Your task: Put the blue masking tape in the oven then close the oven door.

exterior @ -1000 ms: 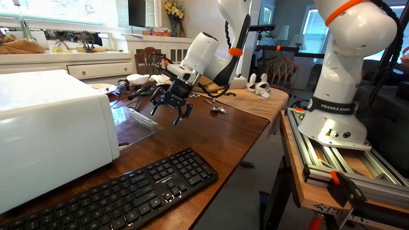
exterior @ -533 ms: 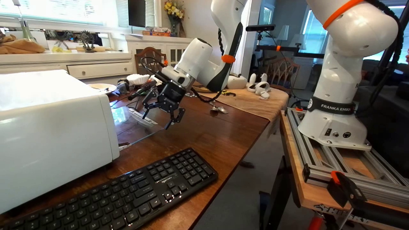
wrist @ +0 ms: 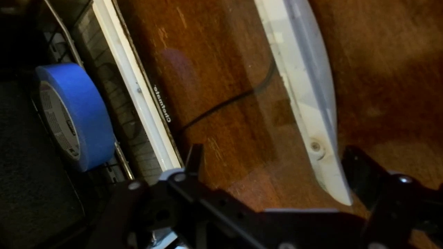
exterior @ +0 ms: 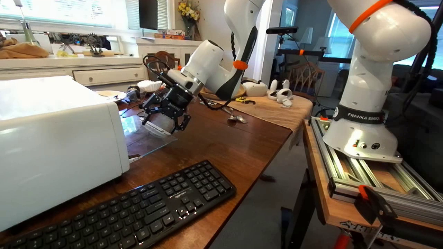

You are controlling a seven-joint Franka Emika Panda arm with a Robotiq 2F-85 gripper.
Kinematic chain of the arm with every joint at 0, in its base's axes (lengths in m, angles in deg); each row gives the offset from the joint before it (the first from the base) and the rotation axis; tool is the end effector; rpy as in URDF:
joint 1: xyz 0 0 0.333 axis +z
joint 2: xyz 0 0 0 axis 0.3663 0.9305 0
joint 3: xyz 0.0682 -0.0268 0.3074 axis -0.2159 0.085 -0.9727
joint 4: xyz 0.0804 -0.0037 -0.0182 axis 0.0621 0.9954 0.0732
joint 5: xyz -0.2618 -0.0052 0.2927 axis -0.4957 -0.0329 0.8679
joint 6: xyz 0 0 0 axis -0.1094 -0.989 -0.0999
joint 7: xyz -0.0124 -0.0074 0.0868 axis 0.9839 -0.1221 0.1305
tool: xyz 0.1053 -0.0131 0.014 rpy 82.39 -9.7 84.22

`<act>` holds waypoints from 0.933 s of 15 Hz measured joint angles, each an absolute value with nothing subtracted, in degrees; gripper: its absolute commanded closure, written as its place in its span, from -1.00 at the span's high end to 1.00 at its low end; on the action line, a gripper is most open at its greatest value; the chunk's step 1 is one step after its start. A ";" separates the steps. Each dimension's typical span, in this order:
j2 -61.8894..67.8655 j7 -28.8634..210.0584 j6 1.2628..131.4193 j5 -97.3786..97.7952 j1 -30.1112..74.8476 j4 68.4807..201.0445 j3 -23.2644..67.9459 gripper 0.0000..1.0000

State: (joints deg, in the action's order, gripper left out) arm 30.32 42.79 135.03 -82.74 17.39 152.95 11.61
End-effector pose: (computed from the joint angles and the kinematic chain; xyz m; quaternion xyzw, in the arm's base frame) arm 0.5524 0.1458 0.1527 0.3672 0.8690 0.3136 0.1084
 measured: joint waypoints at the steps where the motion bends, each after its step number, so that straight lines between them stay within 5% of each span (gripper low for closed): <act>1: 30.70 42.61 135.17 -82.74 17.39 152.71 11.50 1.00; 14: 30.56 36.53 136.26 -82.73 17.66 150.59 8.98 1.00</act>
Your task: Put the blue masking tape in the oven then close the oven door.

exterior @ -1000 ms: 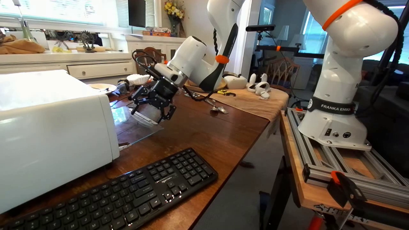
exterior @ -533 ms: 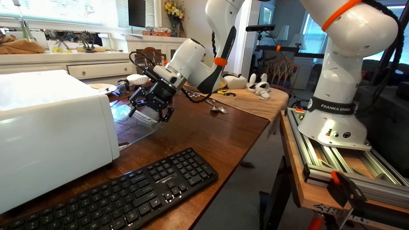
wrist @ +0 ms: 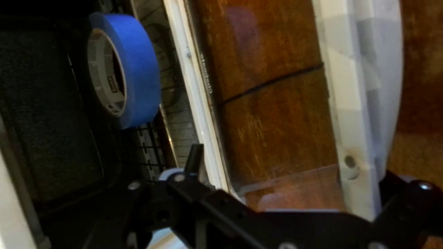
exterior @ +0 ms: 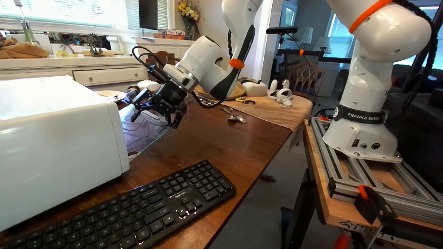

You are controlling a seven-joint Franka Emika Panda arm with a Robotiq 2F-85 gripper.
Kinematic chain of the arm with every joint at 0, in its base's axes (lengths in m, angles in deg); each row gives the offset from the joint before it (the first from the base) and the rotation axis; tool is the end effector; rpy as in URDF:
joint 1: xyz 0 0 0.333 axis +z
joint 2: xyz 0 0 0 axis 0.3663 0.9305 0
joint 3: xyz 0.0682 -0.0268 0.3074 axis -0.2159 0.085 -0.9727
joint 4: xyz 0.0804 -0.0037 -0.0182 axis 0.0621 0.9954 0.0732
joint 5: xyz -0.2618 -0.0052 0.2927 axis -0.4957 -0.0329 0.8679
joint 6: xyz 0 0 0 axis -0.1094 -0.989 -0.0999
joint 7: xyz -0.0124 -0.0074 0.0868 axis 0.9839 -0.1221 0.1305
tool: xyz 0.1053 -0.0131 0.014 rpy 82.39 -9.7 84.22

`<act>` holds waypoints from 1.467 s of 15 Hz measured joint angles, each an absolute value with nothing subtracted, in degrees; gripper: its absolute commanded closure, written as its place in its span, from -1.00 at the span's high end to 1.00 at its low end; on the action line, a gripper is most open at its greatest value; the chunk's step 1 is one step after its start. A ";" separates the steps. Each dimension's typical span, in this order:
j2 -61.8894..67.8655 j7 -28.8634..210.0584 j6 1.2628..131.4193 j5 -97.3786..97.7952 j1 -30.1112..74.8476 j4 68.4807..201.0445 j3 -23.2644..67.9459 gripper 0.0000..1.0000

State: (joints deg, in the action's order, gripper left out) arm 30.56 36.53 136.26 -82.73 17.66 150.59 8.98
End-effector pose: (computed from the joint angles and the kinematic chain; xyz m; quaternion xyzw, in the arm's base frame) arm 0.5596 0.1728 0.1709 0.2968 0.8833 0.3396 0.1283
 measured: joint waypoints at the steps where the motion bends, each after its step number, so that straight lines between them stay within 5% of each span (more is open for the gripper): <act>1: 29.95 35.81 136.26 -82.72 17.79 150.52 8.71 1.00; 22: 13.84 26.56 134.23 -77.25 20.36 149.51 7.59 1.00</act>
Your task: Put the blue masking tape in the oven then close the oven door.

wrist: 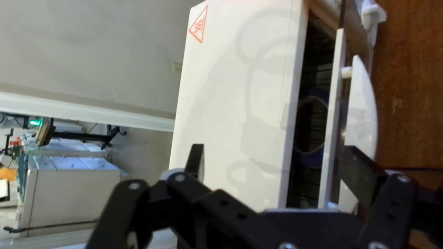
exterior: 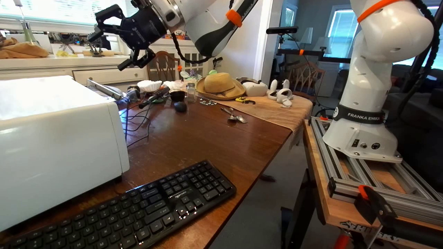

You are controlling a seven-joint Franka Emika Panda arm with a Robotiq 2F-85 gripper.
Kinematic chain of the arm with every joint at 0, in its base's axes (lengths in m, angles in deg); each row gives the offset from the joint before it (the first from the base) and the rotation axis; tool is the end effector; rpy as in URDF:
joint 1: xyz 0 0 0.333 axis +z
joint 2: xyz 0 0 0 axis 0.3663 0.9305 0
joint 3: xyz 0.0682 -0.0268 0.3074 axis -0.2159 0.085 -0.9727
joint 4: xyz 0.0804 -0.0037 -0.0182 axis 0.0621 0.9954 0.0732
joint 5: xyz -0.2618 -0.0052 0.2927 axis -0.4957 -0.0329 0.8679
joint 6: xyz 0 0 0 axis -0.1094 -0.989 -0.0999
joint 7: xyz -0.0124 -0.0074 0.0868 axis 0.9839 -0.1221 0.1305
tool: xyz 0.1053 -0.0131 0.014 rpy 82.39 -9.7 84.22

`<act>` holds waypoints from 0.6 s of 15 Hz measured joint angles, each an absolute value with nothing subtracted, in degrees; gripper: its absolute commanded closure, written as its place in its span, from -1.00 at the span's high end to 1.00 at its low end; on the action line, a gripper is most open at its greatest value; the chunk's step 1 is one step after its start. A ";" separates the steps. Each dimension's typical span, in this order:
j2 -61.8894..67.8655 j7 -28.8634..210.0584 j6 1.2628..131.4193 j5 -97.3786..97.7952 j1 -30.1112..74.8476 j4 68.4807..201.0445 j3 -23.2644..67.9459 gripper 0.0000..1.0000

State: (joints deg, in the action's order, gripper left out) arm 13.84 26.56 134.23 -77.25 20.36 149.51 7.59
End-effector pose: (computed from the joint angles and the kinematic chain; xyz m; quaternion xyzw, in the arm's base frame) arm 0.5862 0.2085 0.3495 0.1857 0.8641 0.3672 0.2898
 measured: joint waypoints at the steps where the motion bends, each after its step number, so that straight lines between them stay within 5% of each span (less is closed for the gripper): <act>1: 13.20 26.56 132.43 -75.38 20.40 150.19 7.94 1.00; 9: 12.26 31.00 130.43 -73.28 21.78 156.71 11.53 1.00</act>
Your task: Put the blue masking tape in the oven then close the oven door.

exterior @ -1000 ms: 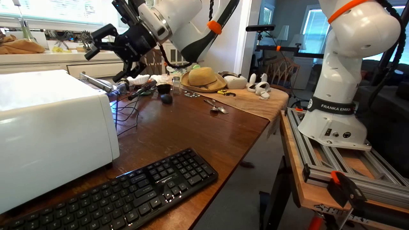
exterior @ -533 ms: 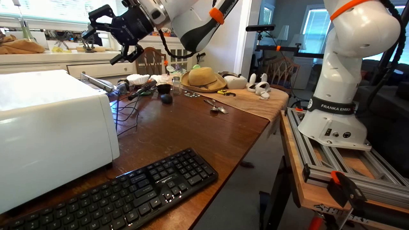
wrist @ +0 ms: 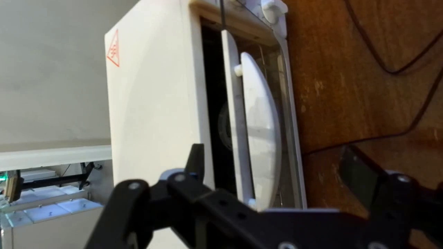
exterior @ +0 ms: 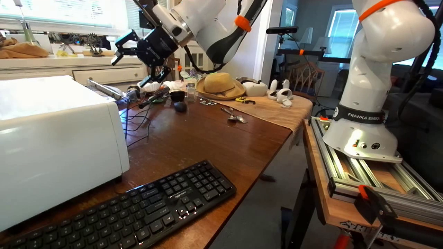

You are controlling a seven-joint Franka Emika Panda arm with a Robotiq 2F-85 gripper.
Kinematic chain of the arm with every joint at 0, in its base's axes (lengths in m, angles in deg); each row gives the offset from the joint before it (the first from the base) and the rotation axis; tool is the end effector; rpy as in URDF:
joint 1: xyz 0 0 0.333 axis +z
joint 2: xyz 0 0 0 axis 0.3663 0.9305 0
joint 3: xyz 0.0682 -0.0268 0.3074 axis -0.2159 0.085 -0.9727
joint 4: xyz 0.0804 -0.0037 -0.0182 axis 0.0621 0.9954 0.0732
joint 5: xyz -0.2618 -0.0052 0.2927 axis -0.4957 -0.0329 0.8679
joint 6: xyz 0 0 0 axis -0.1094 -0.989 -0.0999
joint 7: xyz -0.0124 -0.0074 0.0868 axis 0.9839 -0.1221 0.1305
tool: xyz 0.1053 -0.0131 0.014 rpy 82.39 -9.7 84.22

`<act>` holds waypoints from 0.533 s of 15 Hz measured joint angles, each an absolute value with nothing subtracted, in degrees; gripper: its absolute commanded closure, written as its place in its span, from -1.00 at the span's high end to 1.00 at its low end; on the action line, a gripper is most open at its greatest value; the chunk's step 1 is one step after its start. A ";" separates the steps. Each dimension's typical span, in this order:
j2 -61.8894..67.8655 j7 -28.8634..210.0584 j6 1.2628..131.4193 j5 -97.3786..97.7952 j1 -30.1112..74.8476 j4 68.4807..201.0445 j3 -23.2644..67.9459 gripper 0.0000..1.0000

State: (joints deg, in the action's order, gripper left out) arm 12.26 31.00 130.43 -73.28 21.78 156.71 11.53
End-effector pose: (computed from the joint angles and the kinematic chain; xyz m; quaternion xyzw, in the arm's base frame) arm 0.5722 0.1815 0.3095 0.2855 0.8651 0.3258 0.2530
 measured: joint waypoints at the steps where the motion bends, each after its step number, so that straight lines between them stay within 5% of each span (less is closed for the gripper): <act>1: 12.67 31.37 130.45 -73.39 21.92 157.08 11.71 1.00; 8: 18.23 31.70 131.77 -74.91 23.35 154.21 11.88 1.00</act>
